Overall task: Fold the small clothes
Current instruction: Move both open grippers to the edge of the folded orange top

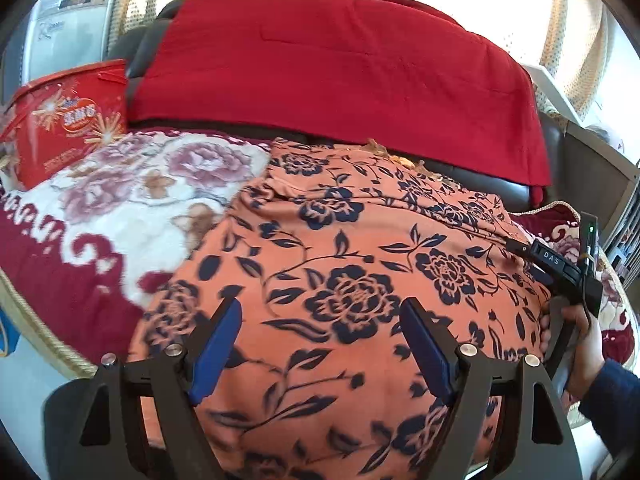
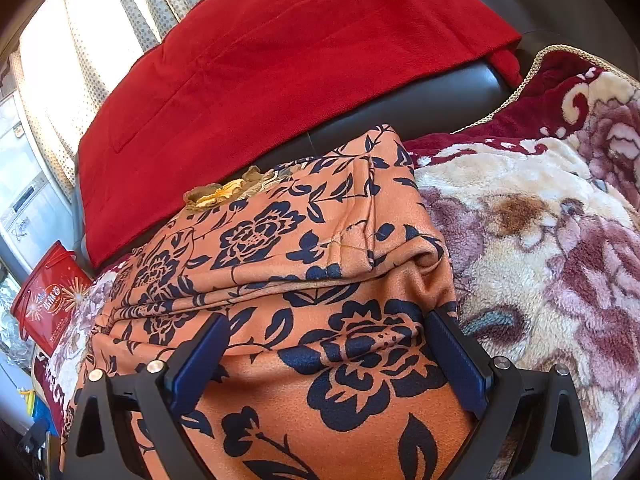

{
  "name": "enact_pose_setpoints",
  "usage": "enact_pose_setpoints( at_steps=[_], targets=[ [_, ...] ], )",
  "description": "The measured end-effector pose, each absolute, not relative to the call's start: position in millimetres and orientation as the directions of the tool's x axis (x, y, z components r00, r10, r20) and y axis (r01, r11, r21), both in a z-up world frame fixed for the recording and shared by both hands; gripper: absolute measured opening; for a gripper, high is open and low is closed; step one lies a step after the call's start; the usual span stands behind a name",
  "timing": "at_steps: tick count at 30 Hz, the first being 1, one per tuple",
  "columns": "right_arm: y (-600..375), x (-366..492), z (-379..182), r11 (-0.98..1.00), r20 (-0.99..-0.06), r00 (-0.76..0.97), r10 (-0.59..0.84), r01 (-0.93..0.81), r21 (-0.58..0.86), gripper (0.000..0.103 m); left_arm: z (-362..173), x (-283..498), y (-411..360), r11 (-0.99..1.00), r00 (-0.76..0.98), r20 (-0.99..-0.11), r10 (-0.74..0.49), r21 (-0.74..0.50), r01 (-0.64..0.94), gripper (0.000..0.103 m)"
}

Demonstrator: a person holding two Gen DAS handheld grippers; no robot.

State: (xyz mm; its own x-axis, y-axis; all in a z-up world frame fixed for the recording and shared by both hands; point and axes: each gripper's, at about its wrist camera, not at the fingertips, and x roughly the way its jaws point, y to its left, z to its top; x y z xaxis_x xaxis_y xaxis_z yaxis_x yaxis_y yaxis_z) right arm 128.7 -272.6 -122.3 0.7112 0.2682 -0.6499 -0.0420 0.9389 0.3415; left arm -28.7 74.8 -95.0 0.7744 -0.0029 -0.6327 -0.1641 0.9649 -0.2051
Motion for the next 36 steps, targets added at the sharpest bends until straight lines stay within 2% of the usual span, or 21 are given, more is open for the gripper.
enact_pose_setpoints(
  at_steps=[3,7,12,16,19,27,34,36],
  targets=[
    [-271.5,129.1,-122.5,0.944,-0.660,0.706,0.256,-0.036,0.327,0.099,-86.2,-34.4,83.9,0.968,0.777,-0.629,0.023,-0.178,-0.174,0.082],
    [-265.1,131.2,-121.0,0.959,-0.688,0.690,0.223,-0.028,0.282,0.099,-74.1,-45.0,105.5,0.945,0.777,-0.628,0.036,-0.231,-0.230,0.082],
    [-245.3,137.9,-102.9,0.991,-0.789,0.606,0.097,0.012,0.131,0.098,-78.2,-67.0,127.4,0.931,0.746,-0.662,0.069,-0.225,-0.287,0.082],
    [-245.6,78.8,-50.8,0.961,-0.659,0.719,0.222,-0.046,0.274,0.099,-94.2,-80.9,143.7,0.920,0.711,-0.696,0.102,-0.206,-0.333,0.082],
    [-248.8,20.0,-39.8,0.943,-0.627,0.730,0.271,-0.072,0.324,0.099,-107.1,-82.1,151.6,0.894,0.690,-0.720,0.080,-0.254,-0.369,0.082],
    [-307.3,-86.3,-87.1,0.929,-0.715,0.664,0.221,0.079,0.361,0.099,-117.3,-68.6,136.1,0.926,0.673,-0.738,0.045,-0.222,-0.305,0.082],
    [-333.6,-87.6,-115.0,0.880,-0.750,0.572,0.333,0.097,0.464,0.098,-136.4,-59.6,145.2,0.906,0.612,-0.790,0.044,-0.227,-0.358,0.082],
    [-332.3,-84.9,-125.5,0.874,-0.766,0.536,0.354,0.102,0.475,0.094,-140.4,-60.5,150.4,0.899,0.595,-0.802,0.045,-0.228,-0.375,0.082]
  ],
)
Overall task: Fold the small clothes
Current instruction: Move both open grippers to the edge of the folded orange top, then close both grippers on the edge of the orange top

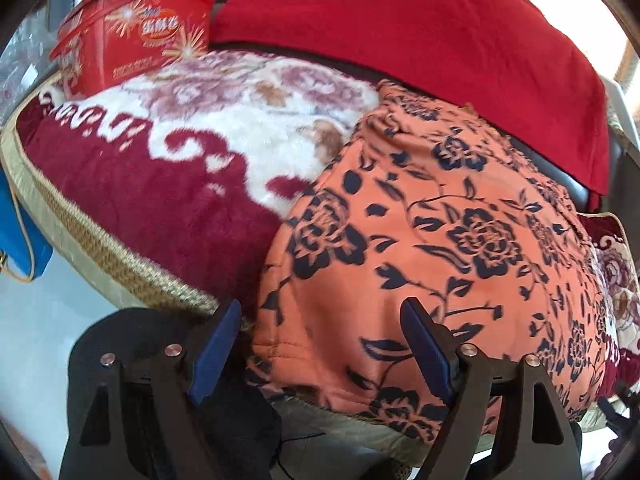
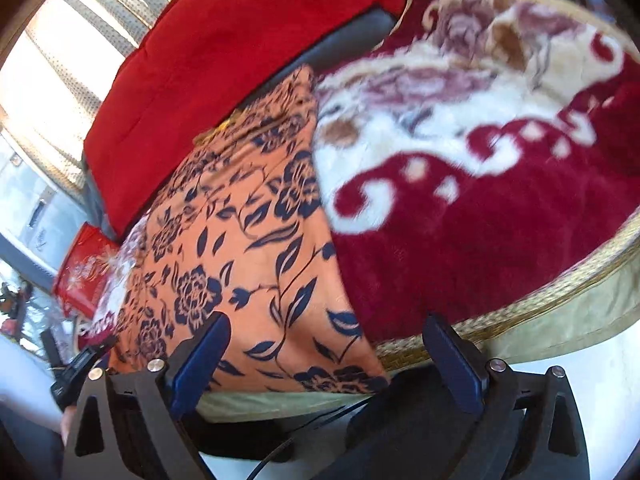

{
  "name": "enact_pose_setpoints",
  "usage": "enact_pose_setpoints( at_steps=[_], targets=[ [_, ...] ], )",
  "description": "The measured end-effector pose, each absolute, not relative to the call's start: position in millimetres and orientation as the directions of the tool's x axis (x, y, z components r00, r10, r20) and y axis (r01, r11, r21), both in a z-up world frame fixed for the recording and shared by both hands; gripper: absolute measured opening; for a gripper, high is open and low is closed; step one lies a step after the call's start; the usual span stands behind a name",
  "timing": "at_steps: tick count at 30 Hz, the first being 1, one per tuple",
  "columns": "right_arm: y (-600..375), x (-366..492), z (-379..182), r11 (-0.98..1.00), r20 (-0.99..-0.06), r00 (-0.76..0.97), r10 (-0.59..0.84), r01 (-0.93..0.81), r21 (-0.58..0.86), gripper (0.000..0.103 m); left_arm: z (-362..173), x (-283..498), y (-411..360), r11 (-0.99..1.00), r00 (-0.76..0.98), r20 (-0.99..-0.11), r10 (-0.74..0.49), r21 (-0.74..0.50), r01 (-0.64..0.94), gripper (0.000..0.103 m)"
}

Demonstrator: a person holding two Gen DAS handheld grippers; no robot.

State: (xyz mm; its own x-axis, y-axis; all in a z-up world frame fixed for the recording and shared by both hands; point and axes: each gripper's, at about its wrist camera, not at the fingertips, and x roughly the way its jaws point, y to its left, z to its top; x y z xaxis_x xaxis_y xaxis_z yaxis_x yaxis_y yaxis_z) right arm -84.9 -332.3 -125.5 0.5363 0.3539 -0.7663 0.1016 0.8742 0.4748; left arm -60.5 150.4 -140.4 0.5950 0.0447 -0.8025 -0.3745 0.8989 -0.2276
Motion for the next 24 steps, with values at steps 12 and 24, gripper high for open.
enact_pose_setpoints(
  at_steps=[12,24],
  targets=[
    [-340.8,-88.8,-167.8,0.825,-0.788,0.452,0.417,0.177,0.537,0.056,-164.1,-74.1,179.2,0.870,0.527,-0.848,0.058,-0.216,-0.444,0.082],
    [-344.9,-98.6,-169.4,0.780,-0.751,0.471,0.463,0.185,0.597,0.047,-175.5,-69.8,181.6,0.872,0.511,-0.859,0.023,-0.233,-0.430,0.082]
  ],
)
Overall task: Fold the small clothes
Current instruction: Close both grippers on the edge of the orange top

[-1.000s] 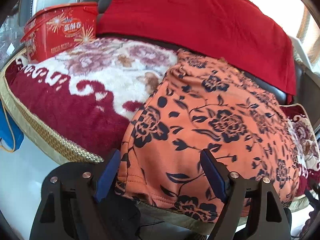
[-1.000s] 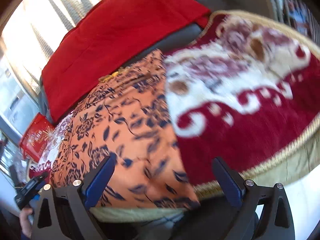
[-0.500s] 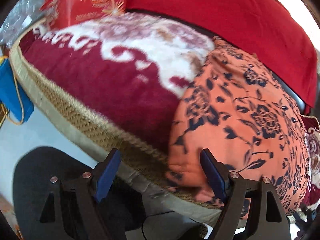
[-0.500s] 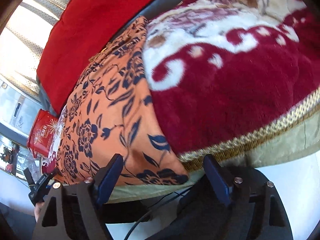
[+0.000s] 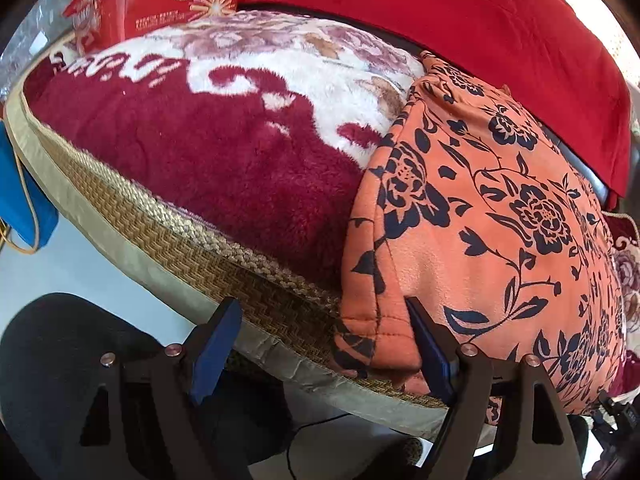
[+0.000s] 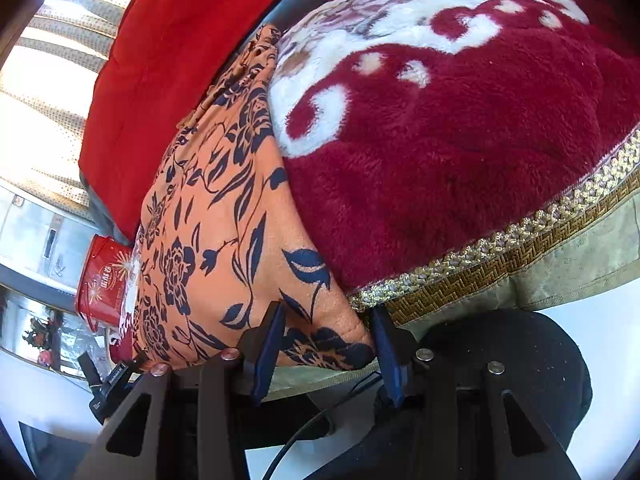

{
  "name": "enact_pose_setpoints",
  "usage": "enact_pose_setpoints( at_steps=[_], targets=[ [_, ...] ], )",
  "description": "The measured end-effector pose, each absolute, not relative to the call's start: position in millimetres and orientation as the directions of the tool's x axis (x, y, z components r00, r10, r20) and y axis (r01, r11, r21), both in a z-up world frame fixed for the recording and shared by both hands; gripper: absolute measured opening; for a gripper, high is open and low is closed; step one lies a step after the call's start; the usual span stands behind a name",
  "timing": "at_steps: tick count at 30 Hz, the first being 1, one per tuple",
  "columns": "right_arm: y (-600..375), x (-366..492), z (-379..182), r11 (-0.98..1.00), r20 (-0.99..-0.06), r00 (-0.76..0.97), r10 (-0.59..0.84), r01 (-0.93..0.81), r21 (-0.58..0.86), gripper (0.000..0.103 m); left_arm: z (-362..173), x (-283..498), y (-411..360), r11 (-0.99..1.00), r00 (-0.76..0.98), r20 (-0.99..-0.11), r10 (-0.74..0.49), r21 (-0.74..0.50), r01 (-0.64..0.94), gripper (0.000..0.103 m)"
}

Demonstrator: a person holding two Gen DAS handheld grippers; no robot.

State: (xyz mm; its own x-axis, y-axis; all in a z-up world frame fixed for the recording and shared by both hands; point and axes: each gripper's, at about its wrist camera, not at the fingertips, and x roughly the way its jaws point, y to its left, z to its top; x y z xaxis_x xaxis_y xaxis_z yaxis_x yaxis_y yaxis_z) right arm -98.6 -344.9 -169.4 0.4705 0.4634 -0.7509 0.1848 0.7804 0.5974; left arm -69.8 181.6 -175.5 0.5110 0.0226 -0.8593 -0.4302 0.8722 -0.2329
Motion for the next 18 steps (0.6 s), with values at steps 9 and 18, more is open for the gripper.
enact_pose_setpoints(
  at_steps=[9,18],
  targets=[
    [-344.3,-97.7,-167.5,0.781,-0.752,0.473,0.458,0.191,0.595,0.047,-172.9,-75.5,186.9,0.856,0.514,-0.858,0.014,-0.255,-0.449,0.082],
    [-360.9,-109.7,-157.5,0.671,-0.654,0.515,0.554,0.189,0.717,0.010,-129.3,-80.5,187.3,0.869,0.640,-0.767,-0.033,-0.339,-0.361,0.009]
  ],
)
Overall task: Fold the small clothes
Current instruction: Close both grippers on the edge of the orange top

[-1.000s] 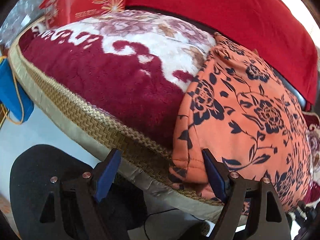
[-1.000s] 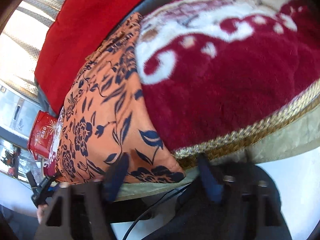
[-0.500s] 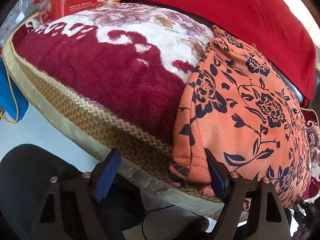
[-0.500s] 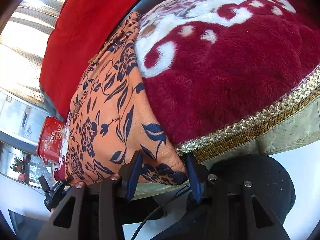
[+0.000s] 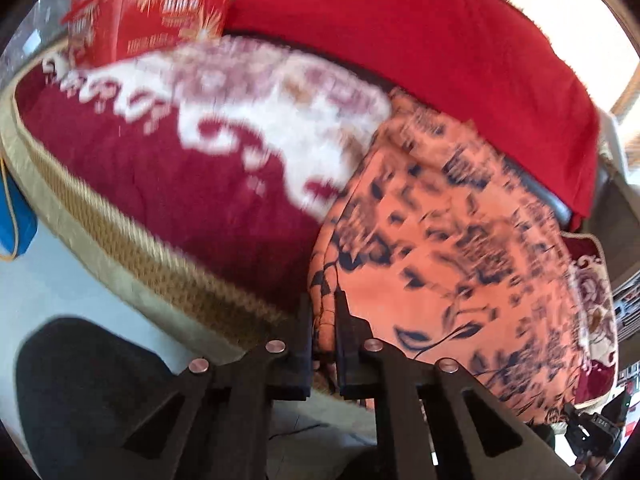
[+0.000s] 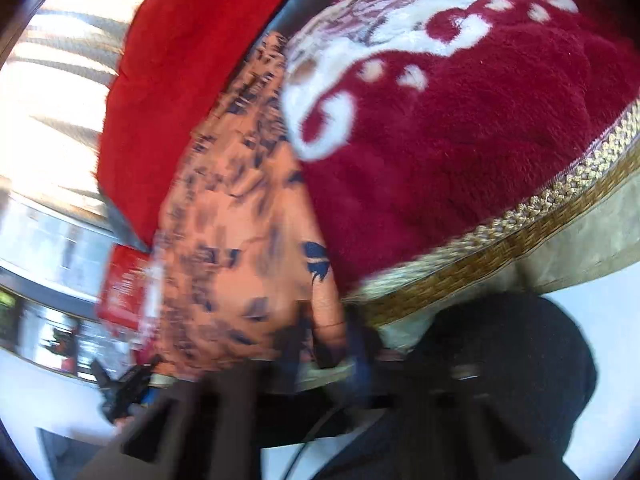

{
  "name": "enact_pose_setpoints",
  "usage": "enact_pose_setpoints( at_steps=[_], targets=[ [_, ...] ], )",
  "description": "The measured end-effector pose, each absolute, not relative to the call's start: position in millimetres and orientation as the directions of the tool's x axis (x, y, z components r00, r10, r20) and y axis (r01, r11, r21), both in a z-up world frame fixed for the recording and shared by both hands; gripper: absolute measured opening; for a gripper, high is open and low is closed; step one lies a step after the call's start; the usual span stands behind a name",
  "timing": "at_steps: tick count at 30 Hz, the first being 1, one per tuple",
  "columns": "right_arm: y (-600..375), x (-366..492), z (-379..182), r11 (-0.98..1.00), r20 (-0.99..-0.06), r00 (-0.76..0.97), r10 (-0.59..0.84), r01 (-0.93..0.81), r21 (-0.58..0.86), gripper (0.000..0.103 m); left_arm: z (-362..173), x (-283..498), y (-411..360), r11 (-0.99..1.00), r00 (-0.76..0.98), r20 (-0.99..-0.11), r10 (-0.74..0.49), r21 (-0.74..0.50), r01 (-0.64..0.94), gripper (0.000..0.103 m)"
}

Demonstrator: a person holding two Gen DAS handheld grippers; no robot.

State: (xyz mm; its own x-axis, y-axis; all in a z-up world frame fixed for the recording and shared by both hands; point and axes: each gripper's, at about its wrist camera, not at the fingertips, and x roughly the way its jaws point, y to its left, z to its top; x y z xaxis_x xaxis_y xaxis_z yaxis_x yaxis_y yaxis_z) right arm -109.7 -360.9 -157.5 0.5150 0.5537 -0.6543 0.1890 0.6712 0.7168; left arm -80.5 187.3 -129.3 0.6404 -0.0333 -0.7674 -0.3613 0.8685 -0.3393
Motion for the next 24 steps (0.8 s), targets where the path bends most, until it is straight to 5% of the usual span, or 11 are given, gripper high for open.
enact_pose_setpoints(
  at_steps=[17,24],
  targets=[
    [-370.8,-103.5,-129.8,0.402,-0.398,0.636,0.661,0.147,0.904,0.010,-69.5,-77.6,195.7,0.878,0.761,-0.647,-0.036,-0.384,-0.285,0.008],
    [-372.6,-103.5,-155.3,0.393,-0.440,0.609,0.660,0.219,0.893,0.010,-81.6,-69.1,193.9,0.895,0.717,-0.696,-0.032,-0.339,-0.289,0.008]
  ],
)
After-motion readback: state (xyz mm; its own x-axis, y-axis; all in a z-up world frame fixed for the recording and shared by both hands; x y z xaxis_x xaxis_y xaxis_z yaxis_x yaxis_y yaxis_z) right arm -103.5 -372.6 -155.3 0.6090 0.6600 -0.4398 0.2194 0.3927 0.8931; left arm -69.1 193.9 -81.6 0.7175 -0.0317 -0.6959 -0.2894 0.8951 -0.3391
